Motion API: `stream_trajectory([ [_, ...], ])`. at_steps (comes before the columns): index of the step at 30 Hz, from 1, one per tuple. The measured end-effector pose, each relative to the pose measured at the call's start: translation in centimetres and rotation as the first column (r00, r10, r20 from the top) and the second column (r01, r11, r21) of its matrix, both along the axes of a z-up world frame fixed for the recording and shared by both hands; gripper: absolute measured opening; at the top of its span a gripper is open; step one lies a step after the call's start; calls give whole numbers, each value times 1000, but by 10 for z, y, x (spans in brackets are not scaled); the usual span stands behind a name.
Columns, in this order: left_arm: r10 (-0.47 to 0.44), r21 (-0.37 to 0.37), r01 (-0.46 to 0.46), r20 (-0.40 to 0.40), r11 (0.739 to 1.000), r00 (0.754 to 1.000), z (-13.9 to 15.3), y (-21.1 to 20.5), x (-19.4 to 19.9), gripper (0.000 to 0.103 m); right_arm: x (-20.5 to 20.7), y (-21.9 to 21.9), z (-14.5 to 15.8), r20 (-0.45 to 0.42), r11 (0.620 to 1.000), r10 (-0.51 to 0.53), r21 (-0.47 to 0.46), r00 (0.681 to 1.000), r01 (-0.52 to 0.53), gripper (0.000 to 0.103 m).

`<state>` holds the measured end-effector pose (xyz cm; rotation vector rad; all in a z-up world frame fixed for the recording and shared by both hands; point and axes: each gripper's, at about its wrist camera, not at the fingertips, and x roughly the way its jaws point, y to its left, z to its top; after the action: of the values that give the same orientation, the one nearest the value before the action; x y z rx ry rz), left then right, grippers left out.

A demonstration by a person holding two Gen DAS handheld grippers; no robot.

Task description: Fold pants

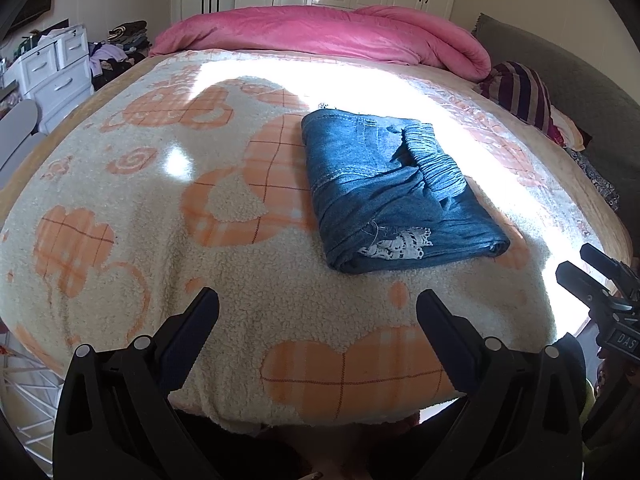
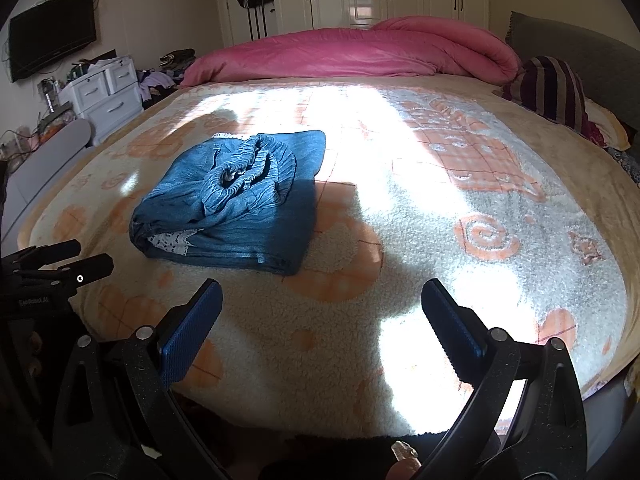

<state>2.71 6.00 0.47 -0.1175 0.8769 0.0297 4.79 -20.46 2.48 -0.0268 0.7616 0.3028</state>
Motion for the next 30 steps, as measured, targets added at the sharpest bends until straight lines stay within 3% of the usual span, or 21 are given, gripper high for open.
stream_trajectory([
  [30, 16, 23, -16, -8, 1000, 1000, -1, 1, 2, 99, -1, -1, -4, -4, 1000, -10, -7, 1000, 10, 94],
])
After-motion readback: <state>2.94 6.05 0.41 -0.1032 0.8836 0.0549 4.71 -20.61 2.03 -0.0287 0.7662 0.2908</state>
